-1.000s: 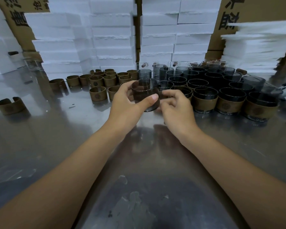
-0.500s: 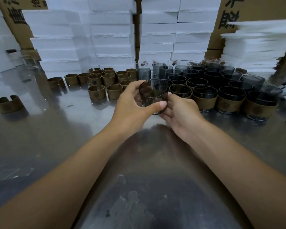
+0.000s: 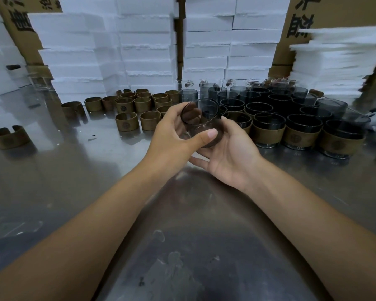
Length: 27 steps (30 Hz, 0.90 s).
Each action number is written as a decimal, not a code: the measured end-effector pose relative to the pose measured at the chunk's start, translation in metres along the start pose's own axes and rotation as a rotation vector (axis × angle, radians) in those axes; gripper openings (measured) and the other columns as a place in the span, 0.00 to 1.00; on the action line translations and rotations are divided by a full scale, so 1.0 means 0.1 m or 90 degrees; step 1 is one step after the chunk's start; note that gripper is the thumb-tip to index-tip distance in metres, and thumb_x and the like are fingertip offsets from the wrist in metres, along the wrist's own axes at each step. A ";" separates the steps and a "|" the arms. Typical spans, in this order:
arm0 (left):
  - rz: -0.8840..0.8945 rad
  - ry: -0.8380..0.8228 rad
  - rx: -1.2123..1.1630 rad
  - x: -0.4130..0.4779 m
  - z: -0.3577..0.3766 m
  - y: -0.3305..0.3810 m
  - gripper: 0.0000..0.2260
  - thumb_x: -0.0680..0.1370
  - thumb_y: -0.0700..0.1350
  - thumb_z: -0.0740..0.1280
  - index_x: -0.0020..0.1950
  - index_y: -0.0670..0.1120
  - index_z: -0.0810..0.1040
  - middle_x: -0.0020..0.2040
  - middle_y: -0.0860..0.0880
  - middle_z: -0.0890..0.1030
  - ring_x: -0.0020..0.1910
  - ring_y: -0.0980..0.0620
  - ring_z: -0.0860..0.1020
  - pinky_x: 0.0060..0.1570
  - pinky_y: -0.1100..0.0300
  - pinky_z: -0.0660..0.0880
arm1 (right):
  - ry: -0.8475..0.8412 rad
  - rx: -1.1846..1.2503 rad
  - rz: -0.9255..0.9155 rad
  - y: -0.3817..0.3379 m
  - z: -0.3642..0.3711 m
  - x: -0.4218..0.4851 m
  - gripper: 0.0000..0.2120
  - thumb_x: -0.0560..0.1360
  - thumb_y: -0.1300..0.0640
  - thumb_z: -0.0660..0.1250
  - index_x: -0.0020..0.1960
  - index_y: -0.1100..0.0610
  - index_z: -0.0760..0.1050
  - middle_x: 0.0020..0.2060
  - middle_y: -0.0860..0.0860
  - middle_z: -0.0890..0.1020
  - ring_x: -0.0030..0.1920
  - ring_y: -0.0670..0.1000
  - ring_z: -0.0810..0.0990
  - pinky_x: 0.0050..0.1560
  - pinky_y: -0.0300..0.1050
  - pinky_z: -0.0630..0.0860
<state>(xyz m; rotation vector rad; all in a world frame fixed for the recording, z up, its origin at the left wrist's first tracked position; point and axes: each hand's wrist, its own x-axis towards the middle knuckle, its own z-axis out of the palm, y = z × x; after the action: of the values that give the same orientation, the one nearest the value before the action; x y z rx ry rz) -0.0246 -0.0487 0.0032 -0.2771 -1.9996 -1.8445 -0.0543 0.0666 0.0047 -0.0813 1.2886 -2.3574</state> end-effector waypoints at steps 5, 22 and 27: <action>0.020 -0.008 0.040 0.01 -0.04 -0.01 0.24 0.70 0.37 0.75 0.62 0.48 0.71 0.58 0.52 0.79 0.59 0.59 0.77 0.61 0.65 0.73 | 0.011 -0.050 0.052 0.01 0.00 0.00 0.28 0.81 0.40 0.48 0.61 0.58 0.75 0.59 0.60 0.80 0.55 0.56 0.81 0.56 0.57 0.75; 0.093 -0.059 0.178 0.03 -0.05 -0.11 0.27 0.68 0.39 0.77 0.61 0.53 0.69 0.58 0.56 0.78 0.60 0.61 0.75 0.64 0.65 0.68 | 0.170 -0.073 -0.026 -0.06 -0.05 -0.01 0.11 0.82 0.60 0.57 0.58 0.60 0.76 0.49 0.55 0.83 0.44 0.50 0.81 0.53 0.46 0.75; 0.072 -0.046 0.129 0.03 -0.03 -0.11 0.26 0.68 0.36 0.76 0.60 0.52 0.70 0.58 0.54 0.78 0.60 0.59 0.76 0.64 0.64 0.69 | 0.118 -0.033 -0.073 -0.07 -0.04 -0.02 0.15 0.81 0.63 0.56 0.41 0.58 0.77 0.33 0.52 0.83 0.37 0.49 0.81 0.46 0.43 0.77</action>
<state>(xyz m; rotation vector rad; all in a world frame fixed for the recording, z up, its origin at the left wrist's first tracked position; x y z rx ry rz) -0.0313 -0.0529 -0.0053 -0.3945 -2.1526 -1.5706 -0.0559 0.0736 0.0087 0.0498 1.4673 -2.4778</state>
